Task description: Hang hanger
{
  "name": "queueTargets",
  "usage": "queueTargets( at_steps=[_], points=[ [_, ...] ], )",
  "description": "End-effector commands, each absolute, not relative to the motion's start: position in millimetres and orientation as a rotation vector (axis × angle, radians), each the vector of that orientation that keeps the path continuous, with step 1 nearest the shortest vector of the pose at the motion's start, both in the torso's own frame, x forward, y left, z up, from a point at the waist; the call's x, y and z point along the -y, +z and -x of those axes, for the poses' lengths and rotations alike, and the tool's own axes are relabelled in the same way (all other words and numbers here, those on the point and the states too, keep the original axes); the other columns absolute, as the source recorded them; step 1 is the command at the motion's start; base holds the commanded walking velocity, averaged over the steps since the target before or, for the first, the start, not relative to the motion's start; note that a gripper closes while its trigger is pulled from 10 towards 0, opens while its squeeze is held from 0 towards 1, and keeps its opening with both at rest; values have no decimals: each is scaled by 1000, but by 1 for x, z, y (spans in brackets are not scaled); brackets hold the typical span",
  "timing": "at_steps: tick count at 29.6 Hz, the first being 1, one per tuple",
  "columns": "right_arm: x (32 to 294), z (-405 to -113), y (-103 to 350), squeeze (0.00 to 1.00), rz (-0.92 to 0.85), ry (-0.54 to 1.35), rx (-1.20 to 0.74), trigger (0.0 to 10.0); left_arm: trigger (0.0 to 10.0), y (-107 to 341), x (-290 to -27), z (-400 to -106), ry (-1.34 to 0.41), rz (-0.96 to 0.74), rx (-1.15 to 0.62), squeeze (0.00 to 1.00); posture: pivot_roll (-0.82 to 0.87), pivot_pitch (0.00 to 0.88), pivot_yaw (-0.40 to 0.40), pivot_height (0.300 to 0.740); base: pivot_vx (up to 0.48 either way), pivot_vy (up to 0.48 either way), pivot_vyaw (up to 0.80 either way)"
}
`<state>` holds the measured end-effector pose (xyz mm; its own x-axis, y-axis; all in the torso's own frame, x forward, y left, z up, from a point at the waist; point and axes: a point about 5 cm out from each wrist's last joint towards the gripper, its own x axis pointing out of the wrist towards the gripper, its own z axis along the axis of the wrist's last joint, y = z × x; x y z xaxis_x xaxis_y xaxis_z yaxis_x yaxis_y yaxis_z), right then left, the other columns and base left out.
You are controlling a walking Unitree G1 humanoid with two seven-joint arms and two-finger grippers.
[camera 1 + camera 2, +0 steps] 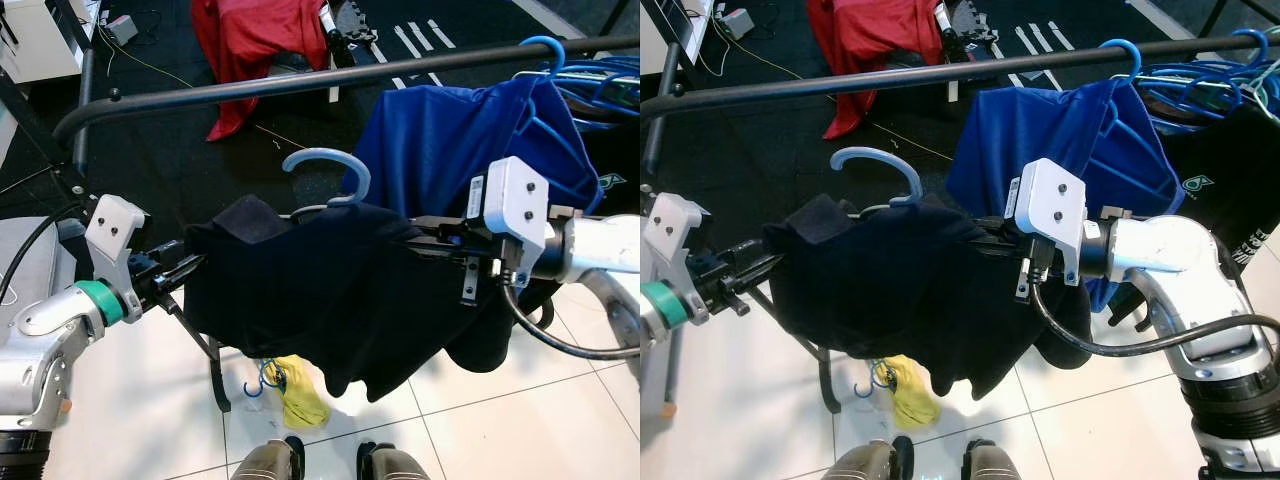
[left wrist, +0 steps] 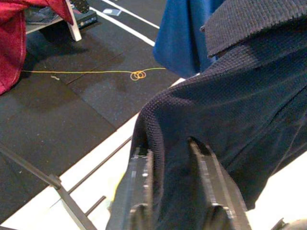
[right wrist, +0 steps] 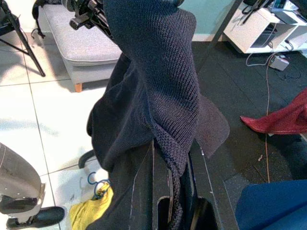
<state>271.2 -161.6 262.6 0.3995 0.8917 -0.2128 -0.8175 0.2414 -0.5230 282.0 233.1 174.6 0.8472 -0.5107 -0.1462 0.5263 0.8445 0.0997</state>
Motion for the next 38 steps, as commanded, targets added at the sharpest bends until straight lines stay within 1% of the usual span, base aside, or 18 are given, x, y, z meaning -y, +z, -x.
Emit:
queueTargets(
  at_steps=[1,13,15,17,18,21,22,23,24,26,27,28,30,32,34,35,37,38],
  points=[
    [161,-269,271,0,639,1172,186,10000,0,172,-232,-282,-546,-133,-120,0,-55,64,79,740,0,0,0],
    [161,-270,270,0,641,1170,183,10000,0,175,-232,-287,-503,-112,-67,0,-53,58,81,740,0,0,0],
    [161,-271,268,0,648,1157,180,10000,0,174,-231,-289,-465,-120,-59,0,-53,57,82,740,0,0,0],
    [161,-271,268,0,648,1157,180,10000,0,174,-231,-289,-465,-120,-59,0,-53,57,82,740,0,0,0],
    [166,-276,262,0,681,1125,152,10000,0,171,-237,-294,-379,-183,-68,0,-54,58,81,740,0,0,0],
    [166,-276,262,0,681,1125,152,10000,0,171,-237,-294,-379,-183,-68,0,-54,58,81,740,0,0,0],
    [168,-278,259,0,697,1112,135,10000,0,170,-240,-295,-339,-215,-76,0,-54,58,81,740,0,0,0],
    [168,-278,259,0,697,1112,135,10000,0,170,-240,-295,-339,-215,-76,0,-54,58,81,740,0,0,0],
    [177,-281,248,0,684,1085,79,10000,0,166,-255,-300,-212,-293,-98,0,-50,62,77,740,0,0,0],
    [177,-281,248,0,684,1085,79,10000,0,166,-255,-300,-212,-293,-98,0,-50,62,77,740,0,0,0],
    [186,-284,236,0,668,1055,28,10000,0,163,-271,-303,-75,-389,-130,0,-49,66,76,740,0,0,0],
    [186,-284,236,0,668,1055,28,10000,0,163,-271,-303,-75,-389,-130,0,-49,66,76,740,0,0,0],
    [196,-283,227,0,609,1016,-7,10000,0,160,-297,-302,115,-533,-164,0,-47,73,77,740,0,0,0],
    [196,-283,227,0,609,1016,-7,10000,0,160,-297,-302,115,-533,-164,0,-47,73,77,740,0,0,0],
    [198,-278,238,0,571,1003,30,10000,0,157,-310,-297,233,-668,-185,0,-55,78,81,740,0,0,0],
    [199,-276,242,0,569,1000,43,10000,0,157,-313,-295,263,-698,-190,0,-55,78,81,740,0,0,0],
    [199,-276,242,0,569,1000,43,10000,0,157,-313,-295,263,-698,-190,0,-55,78,81,740,0,0,0],
    [200,-275,248,0,575,991,60,10000,0,156,-315,-294,283,-742,-191,0,-56,78,80,740,0,0,0]
  ],
)
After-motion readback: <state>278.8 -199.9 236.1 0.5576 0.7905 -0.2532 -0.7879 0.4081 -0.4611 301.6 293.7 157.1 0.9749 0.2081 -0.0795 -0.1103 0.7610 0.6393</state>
